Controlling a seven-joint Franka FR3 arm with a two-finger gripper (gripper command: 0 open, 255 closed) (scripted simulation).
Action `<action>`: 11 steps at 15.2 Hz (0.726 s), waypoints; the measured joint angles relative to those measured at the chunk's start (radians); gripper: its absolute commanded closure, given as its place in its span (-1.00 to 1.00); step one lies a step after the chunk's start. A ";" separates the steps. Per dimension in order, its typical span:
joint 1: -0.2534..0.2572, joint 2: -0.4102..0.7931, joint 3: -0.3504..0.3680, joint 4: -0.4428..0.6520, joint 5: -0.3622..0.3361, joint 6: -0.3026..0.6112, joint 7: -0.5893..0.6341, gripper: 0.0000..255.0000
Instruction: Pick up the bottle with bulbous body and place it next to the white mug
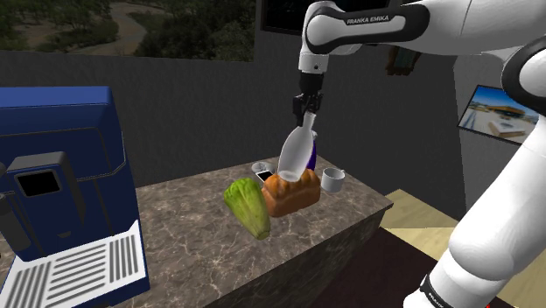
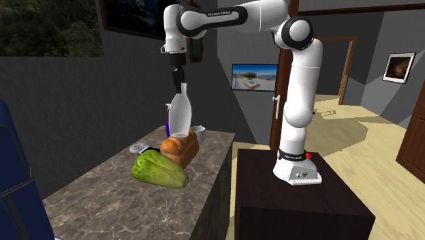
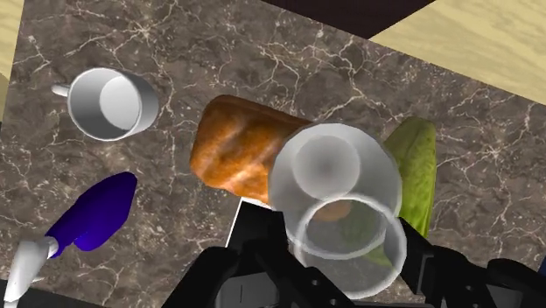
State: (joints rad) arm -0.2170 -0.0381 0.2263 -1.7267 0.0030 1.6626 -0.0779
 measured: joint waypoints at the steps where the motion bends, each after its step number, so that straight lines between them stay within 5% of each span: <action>1: -0.015 0.002 -0.015 -0.001 -0.002 0.005 -0.029 1.00; 11: -0.125 0.090 -0.126 0.089 -0.022 -0.002 -0.247 1.00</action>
State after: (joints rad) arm -0.3421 0.0523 0.1002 -1.6377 -0.0194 1.6611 -0.3245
